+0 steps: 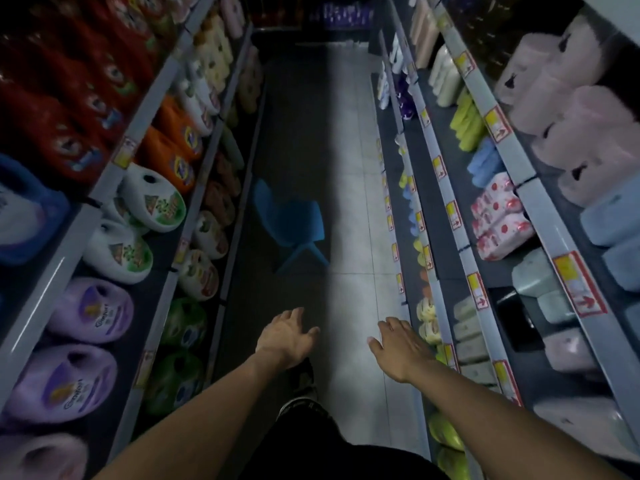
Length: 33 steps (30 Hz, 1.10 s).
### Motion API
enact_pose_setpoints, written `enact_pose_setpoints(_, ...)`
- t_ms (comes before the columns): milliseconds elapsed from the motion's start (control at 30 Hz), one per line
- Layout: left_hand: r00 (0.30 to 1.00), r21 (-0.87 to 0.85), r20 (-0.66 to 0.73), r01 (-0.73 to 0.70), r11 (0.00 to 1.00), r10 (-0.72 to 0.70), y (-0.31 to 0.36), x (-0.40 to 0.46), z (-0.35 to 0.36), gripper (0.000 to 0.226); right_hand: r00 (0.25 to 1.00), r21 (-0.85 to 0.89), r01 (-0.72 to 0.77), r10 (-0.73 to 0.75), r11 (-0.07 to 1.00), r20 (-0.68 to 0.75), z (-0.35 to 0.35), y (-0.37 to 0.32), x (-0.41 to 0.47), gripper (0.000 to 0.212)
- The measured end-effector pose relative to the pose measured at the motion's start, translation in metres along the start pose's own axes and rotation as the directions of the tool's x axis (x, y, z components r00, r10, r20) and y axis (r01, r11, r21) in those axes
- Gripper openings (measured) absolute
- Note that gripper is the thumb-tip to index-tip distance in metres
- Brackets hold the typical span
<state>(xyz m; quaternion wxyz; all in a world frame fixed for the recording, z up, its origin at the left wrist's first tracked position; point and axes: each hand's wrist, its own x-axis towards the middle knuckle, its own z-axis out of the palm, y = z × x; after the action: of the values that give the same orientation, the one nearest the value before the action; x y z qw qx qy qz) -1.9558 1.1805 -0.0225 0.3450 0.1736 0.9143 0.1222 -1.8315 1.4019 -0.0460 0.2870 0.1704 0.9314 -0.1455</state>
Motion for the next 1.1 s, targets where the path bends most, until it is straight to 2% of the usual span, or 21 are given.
enact_pose_setpoints(267, 0.998, 0.042, 0.055, -0.034, 0.999, 0.032, -0.017, 0.118, -0.098, 0.072, 0.998, 0.013, -0.060, 0.060, 0.998, -0.014, -0.081, -0.045, 0.103, 0.059)
enact_pose_setpoints(533, 0.994, 0.108, 0.082, -0.076, 0.991, 0.068, -0.008, 0.204, -0.155, 0.072, 0.993, 0.015, -0.119, 0.119, 0.993, -0.008, -0.139, -0.063, 0.171, 0.060)
enact_pose_setpoints(867, 0.988, 0.186, 0.127, -0.107, 0.977, 0.084, 0.033, 0.302, -0.196, 0.070, 0.986, 0.045, -0.164, 0.163, 0.985, 0.015, -0.181, -0.023, 0.250, 0.062)
enact_pose_setpoints(1100, 0.990, 0.257, 0.107, -0.113, 0.960, 0.088, 0.093, 0.379, -0.237, 0.073, 0.990, 0.072, -0.140, 0.141, 0.987, 0.000, -0.244, 0.034, 0.325, 0.062)
